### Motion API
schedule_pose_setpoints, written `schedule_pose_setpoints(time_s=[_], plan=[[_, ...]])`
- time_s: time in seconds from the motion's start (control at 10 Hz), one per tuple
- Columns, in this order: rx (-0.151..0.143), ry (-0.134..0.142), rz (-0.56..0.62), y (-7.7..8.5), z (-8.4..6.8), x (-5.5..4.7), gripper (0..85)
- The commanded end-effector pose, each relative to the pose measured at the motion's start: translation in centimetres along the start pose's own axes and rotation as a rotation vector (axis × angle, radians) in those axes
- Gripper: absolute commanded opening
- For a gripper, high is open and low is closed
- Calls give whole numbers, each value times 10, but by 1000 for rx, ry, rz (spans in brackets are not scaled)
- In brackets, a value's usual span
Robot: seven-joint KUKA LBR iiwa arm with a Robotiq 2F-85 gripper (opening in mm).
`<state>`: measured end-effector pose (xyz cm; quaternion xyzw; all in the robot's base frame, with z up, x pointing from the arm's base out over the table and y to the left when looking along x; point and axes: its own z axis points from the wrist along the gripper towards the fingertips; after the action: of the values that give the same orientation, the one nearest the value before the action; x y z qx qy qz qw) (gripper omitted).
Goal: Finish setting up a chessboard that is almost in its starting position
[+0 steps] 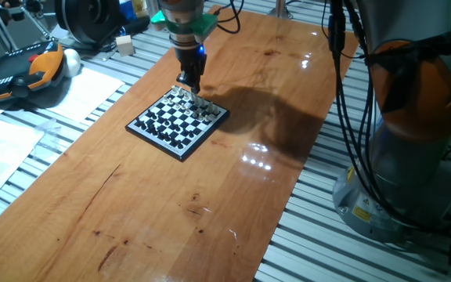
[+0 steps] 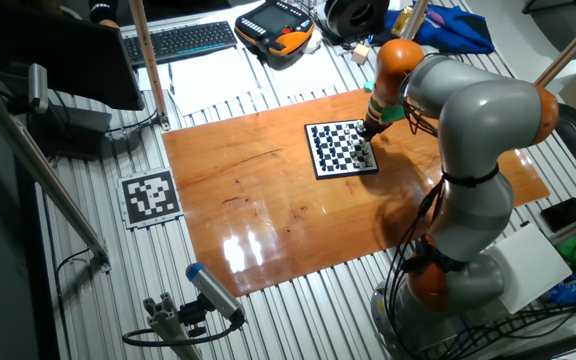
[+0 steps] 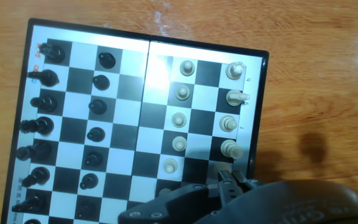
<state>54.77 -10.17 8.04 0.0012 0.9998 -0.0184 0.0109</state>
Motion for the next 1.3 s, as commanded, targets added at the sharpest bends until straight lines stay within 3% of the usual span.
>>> schedule_pose_setpoints(time_s=[0.0, 1.2], plan=[[0, -2, 0, 1, 1, 0, 0], [-2, 14, 0, 2, 4, 2, 0]])
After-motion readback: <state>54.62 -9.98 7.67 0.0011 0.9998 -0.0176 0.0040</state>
